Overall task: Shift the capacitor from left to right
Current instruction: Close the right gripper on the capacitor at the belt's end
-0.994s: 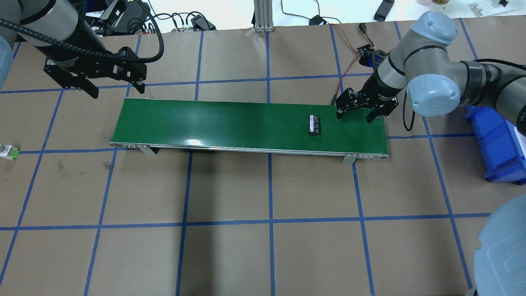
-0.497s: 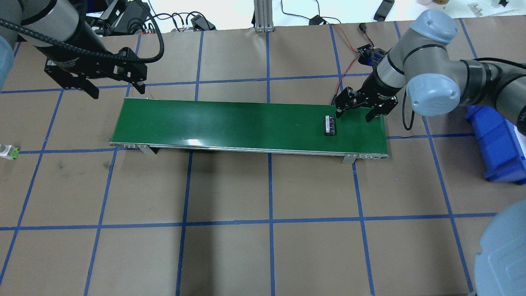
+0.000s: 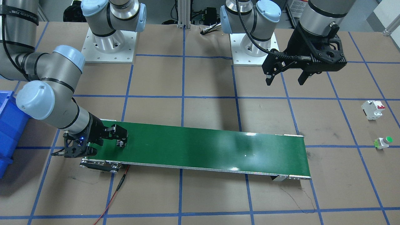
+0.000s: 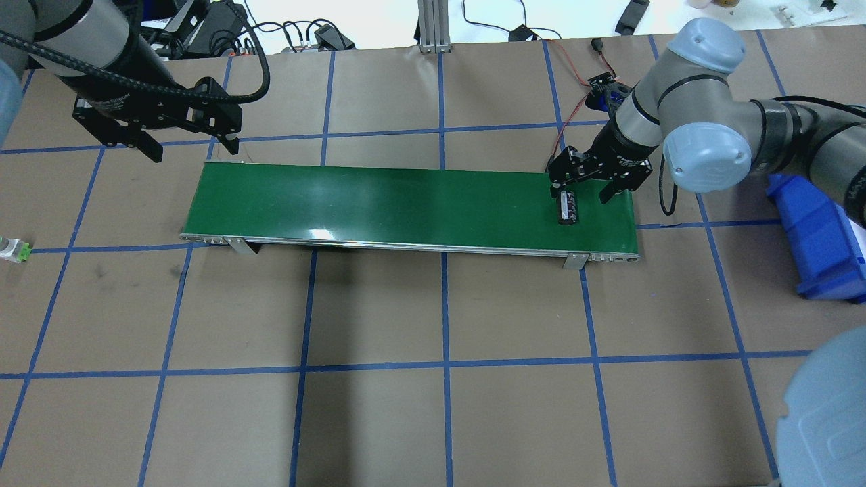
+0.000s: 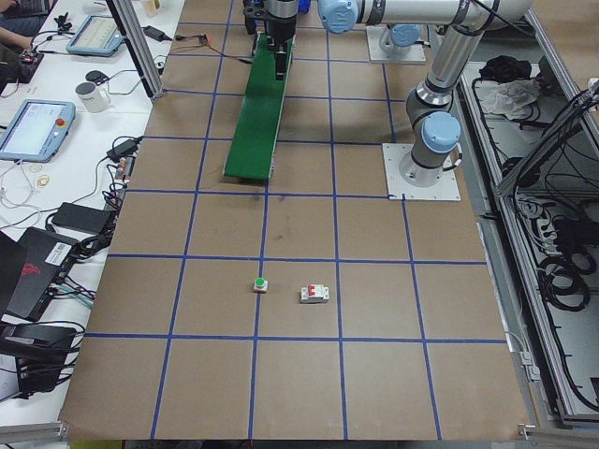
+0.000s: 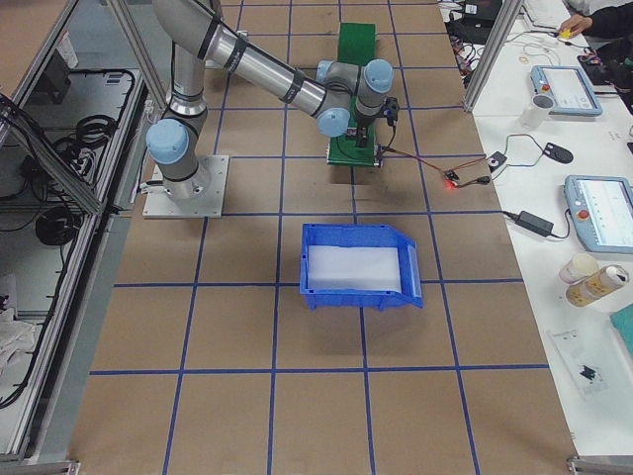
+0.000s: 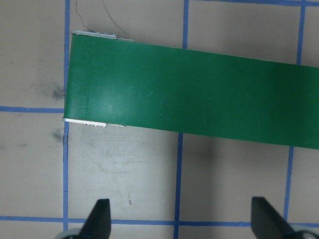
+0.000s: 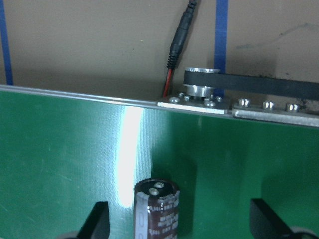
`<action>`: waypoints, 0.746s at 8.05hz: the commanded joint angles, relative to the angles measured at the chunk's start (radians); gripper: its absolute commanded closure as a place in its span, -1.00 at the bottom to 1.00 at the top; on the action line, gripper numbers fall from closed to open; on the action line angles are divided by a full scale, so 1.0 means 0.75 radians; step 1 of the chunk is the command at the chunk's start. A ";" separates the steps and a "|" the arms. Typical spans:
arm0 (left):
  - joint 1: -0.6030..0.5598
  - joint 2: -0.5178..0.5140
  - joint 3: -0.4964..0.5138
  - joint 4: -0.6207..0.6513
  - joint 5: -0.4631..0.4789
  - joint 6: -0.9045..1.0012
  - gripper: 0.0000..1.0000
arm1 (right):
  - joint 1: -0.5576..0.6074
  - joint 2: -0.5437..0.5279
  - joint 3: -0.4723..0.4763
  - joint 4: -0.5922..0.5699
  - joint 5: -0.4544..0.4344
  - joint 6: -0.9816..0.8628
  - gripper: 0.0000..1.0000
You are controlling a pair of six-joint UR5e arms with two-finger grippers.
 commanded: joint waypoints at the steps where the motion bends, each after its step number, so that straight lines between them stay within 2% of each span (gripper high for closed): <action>1: 0.000 0.001 0.002 0.000 0.000 -0.001 -1.00 | 0.001 0.004 0.007 0.012 -0.146 -0.019 -0.32; 3: 0.000 0.001 0.002 0.000 0.000 0.001 -1.00 | 0.001 -0.006 0.003 0.020 -0.174 -0.019 0.52; 4: 0.000 0.001 0.002 0.000 0.000 -0.001 -1.00 | 0.001 -0.008 0.001 0.027 -0.178 -0.017 0.86; 5: 0.000 0.001 0.002 0.000 0.000 0.001 -1.00 | 0.001 -0.008 -0.003 0.049 -0.186 -0.017 1.00; 6: 0.000 0.001 0.002 0.000 -0.002 -0.001 -1.00 | -0.001 -0.014 -0.013 0.055 -0.196 -0.021 1.00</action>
